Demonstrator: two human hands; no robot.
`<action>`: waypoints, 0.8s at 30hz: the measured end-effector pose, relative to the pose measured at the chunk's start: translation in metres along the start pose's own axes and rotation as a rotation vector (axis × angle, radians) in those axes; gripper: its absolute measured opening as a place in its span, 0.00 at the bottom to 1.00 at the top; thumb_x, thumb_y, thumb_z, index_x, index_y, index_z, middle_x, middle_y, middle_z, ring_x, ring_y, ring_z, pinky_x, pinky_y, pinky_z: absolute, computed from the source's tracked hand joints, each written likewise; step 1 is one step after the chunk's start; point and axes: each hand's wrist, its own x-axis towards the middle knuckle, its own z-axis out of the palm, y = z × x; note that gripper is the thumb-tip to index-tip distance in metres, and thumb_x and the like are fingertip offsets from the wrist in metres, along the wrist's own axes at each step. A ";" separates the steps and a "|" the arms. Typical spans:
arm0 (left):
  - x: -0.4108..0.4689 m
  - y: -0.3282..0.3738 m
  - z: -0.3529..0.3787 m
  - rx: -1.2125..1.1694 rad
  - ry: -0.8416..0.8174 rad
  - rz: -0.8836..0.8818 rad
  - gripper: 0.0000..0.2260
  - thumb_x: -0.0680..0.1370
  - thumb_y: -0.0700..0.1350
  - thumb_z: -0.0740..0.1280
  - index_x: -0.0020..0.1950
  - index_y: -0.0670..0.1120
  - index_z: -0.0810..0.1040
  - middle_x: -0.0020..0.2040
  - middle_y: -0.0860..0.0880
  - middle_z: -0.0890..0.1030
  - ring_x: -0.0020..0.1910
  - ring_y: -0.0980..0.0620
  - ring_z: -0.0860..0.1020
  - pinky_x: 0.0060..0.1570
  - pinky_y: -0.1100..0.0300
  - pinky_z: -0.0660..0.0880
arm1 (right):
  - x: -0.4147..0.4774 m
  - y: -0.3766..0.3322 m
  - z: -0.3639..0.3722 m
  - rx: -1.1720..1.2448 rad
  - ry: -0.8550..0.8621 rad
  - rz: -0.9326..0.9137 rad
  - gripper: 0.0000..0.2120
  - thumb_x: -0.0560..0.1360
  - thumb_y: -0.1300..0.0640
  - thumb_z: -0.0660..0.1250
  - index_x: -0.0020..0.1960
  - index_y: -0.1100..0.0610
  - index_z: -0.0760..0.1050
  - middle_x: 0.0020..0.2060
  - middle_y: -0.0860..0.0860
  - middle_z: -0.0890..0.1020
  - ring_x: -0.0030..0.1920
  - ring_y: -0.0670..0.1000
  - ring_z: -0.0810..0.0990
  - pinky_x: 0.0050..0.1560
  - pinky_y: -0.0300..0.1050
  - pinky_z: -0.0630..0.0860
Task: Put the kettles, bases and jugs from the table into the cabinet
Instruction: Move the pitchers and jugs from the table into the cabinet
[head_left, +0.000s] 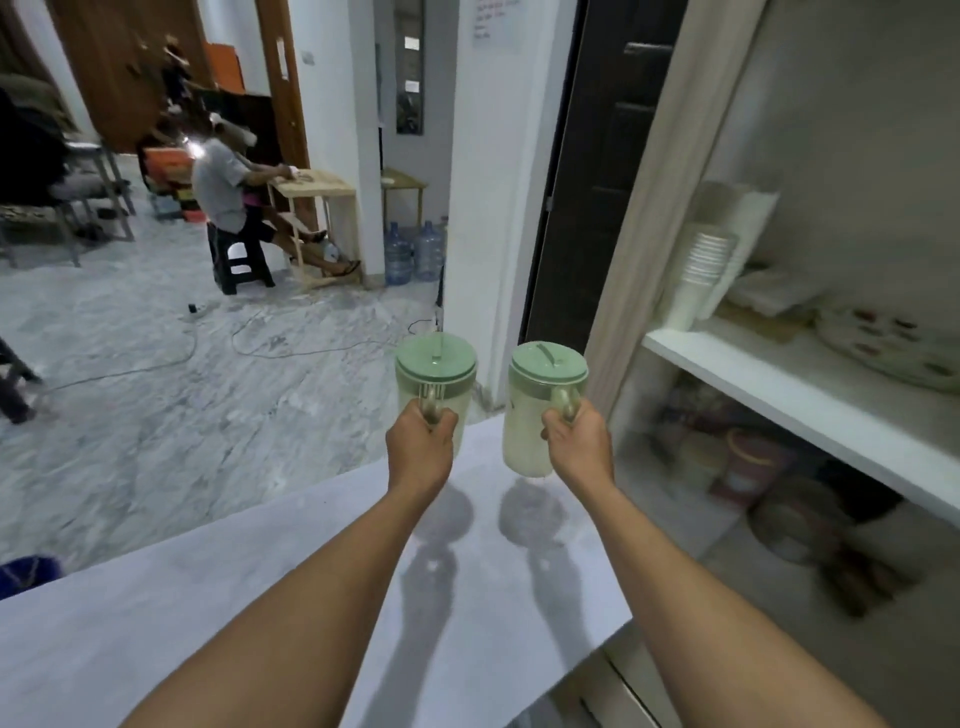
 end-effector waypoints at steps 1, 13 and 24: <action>-0.005 0.006 -0.005 -0.008 -0.015 0.018 0.09 0.78 0.45 0.64 0.45 0.39 0.76 0.41 0.41 0.82 0.43 0.43 0.80 0.36 0.59 0.71 | -0.009 -0.006 -0.007 0.004 0.021 0.004 0.07 0.77 0.57 0.64 0.51 0.60 0.77 0.41 0.57 0.83 0.42 0.58 0.81 0.37 0.45 0.72; -0.106 0.112 -0.023 -0.120 -0.240 0.216 0.10 0.76 0.45 0.65 0.42 0.39 0.78 0.37 0.43 0.81 0.36 0.47 0.77 0.34 0.56 0.71 | -0.117 -0.056 -0.152 -0.046 0.349 0.004 0.10 0.74 0.54 0.65 0.46 0.60 0.78 0.40 0.57 0.84 0.43 0.60 0.83 0.41 0.51 0.77; -0.264 0.177 -0.034 -0.243 -0.449 0.346 0.09 0.78 0.44 0.65 0.40 0.42 0.79 0.34 0.47 0.80 0.34 0.51 0.76 0.31 0.60 0.68 | -0.271 -0.065 -0.290 -0.033 0.553 -0.039 0.07 0.77 0.60 0.65 0.41 0.59 0.75 0.32 0.51 0.78 0.35 0.51 0.76 0.36 0.45 0.70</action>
